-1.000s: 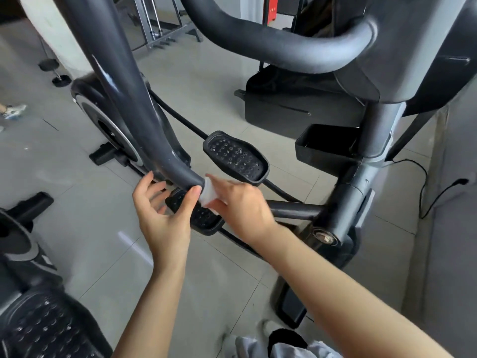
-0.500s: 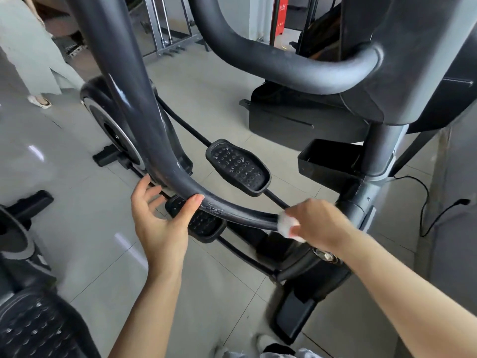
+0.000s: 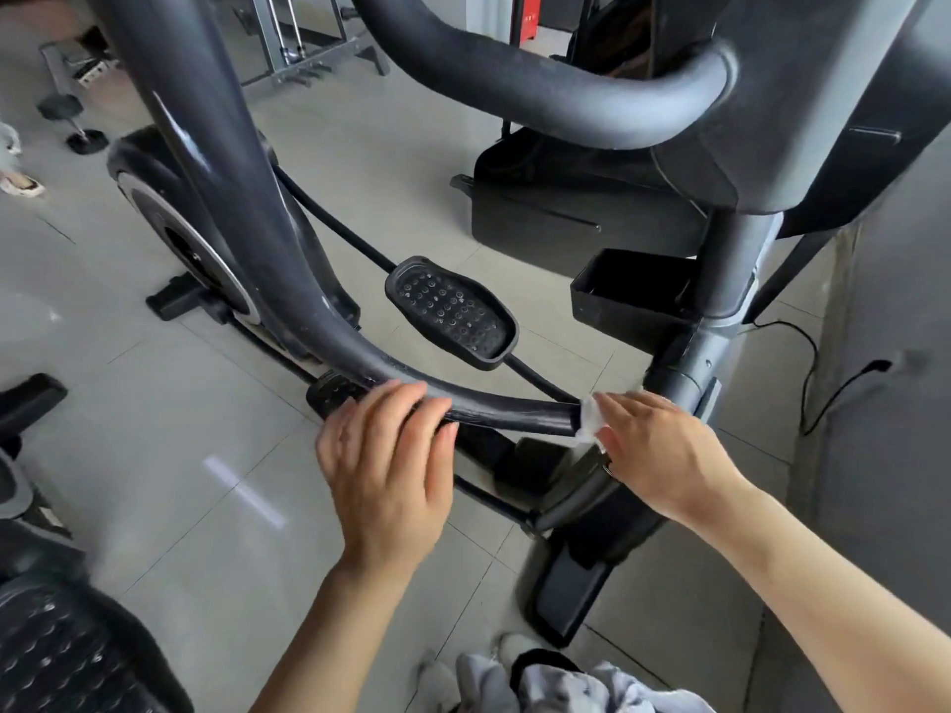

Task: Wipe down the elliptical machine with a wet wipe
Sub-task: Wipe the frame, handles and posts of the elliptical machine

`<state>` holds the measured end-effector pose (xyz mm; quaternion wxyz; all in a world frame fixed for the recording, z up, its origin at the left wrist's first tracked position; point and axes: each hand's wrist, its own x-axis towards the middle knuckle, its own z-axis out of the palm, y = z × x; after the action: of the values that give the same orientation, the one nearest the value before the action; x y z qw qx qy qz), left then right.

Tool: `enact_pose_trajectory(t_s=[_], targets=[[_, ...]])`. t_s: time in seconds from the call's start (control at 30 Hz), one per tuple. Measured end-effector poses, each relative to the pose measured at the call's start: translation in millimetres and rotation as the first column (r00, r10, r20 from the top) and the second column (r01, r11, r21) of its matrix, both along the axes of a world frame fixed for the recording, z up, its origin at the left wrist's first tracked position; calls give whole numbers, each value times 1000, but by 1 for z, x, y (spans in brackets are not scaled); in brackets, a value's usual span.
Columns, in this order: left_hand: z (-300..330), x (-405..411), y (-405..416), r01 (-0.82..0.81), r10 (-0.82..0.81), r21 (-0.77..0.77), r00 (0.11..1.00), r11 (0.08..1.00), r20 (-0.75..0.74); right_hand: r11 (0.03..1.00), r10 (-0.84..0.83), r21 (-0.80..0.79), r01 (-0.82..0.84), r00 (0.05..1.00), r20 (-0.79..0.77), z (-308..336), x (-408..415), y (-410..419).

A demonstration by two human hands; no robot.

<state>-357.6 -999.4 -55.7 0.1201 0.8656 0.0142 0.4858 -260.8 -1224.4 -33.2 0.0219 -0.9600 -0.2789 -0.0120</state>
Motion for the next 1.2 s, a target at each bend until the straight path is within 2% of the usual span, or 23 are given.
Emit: enact_pose_trajectory(t_s=[0.07,0.13,0.2,0.3,0.37,0.5,0.63,0.7,0.77,0.83,0.9,0.97,1.07,1.13,1.2], targets=[[-4,3,-6,63,-44,169,992,984,-115,1000,-23,-2,23,999,48,-4,-6,7],[-3,3,-4,57,-27,201,989,978,-148,1000,0,9,0,998,68,-4,-13,36],[1,0,2,7,16,214,994,977,-107,984,88,142,-108,986,139,-8,-16,76],[5,-7,9,-41,60,242,996,969,-71,927,244,291,-237,970,12,-12,-21,124],[5,-9,12,-63,76,212,996,975,-55,905,257,347,-247,966,19,-17,-18,121],[3,-16,12,-96,96,18,995,995,-7,925,188,305,-227,970,152,-32,-11,76],[15,-25,19,-132,135,-136,991,982,13,860,184,431,-273,954,236,-29,-19,114],[28,-31,26,-148,153,-129,988,981,27,799,192,507,-324,936,296,-14,-26,151],[40,-38,32,-183,189,-111,981,977,44,691,199,649,-319,947,253,11,-34,182],[52,-44,38,-219,228,-118,971,968,65,520,249,809,-273,955,162,40,-41,201],[65,-49,42,-247,260,-133,961,960,93,335,264,909,-248,951,162,71,-44,211],[76,-51,46,-254,273,-145,954,956,125,171,217,946,-275,947,236,107,-44,217],[92,-51,49,-245,278,-190,945,951,171,-10,187,910,-414,893,409,154,-43,228],[97,-51,50,-240,279,-217,945,946,173,-2,188,830,-557,815,548,156,-36,236],[98,-52,51,-242,283,-223,943,944,175,105,207,735,-670,737,643,129,-21,237]])
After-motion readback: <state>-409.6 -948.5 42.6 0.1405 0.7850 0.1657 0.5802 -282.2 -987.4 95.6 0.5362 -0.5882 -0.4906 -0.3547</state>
